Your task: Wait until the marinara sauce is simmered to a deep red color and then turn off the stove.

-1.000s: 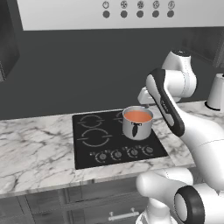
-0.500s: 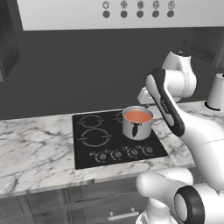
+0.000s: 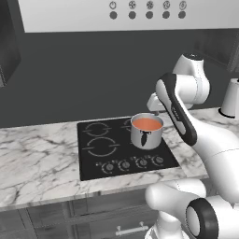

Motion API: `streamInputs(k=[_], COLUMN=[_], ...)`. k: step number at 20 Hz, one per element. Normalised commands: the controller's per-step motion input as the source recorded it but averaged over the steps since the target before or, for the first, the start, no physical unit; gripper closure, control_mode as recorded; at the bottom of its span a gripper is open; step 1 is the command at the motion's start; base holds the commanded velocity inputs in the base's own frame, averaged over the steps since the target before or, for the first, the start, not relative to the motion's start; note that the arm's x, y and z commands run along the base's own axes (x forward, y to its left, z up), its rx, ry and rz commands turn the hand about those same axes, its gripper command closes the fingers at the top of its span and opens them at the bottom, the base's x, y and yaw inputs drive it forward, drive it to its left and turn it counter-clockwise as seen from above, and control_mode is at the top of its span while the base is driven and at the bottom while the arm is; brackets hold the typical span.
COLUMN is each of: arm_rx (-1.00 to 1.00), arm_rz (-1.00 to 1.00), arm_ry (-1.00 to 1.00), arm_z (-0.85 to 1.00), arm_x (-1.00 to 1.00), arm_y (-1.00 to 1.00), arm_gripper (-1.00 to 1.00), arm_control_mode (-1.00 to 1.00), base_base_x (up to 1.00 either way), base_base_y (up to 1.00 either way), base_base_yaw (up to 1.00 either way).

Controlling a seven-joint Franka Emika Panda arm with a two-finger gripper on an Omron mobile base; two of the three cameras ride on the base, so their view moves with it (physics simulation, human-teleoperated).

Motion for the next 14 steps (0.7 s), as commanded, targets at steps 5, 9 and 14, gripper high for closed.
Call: streamInputs(k=[5,9,14], arm_rx=[0.00,0.00,0.00], arm_rz=[0.00,0.00,0.00], arm_ry=[0.00,0.00,0.00], arm_z=[0.00,0.00,0.00], arm_x=[0.00,0.00,0.00], arm_y=[0.00,0.00,0.00], arm_gripper=[-1.00,-1.00,-1.00], arm_control_mode=[-1.00,-1.00,-1.00], base_base_x=[0.00,0.00,0.00], base_base_y=[0.00,0.00,0.00], base_base_yaw=[0.00,0.00,0.00])
